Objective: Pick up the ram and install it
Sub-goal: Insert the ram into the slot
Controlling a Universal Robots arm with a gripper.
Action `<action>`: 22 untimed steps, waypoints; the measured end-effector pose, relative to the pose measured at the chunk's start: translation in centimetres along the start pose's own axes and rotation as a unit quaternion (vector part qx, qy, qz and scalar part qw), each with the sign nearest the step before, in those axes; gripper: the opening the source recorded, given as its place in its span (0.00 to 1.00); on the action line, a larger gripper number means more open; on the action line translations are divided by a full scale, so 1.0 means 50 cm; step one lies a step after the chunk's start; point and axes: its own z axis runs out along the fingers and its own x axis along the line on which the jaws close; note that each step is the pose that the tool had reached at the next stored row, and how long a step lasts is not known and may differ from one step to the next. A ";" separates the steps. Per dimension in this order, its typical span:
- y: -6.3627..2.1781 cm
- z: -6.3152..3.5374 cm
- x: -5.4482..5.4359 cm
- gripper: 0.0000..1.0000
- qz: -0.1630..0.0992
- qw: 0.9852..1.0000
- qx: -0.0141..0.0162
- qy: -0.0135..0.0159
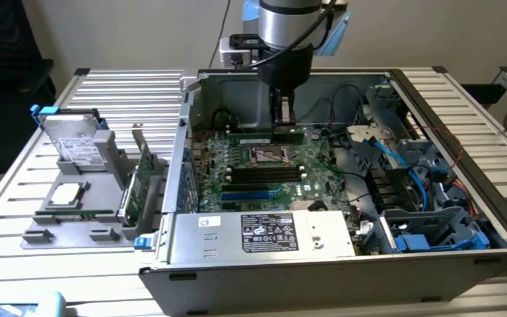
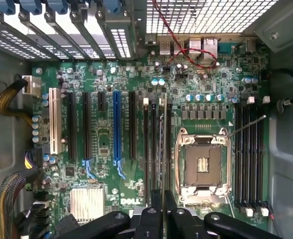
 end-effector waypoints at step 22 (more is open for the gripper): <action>-0.001 0.035 -0.004 0.14 -0.003 1.000 0.000 0.007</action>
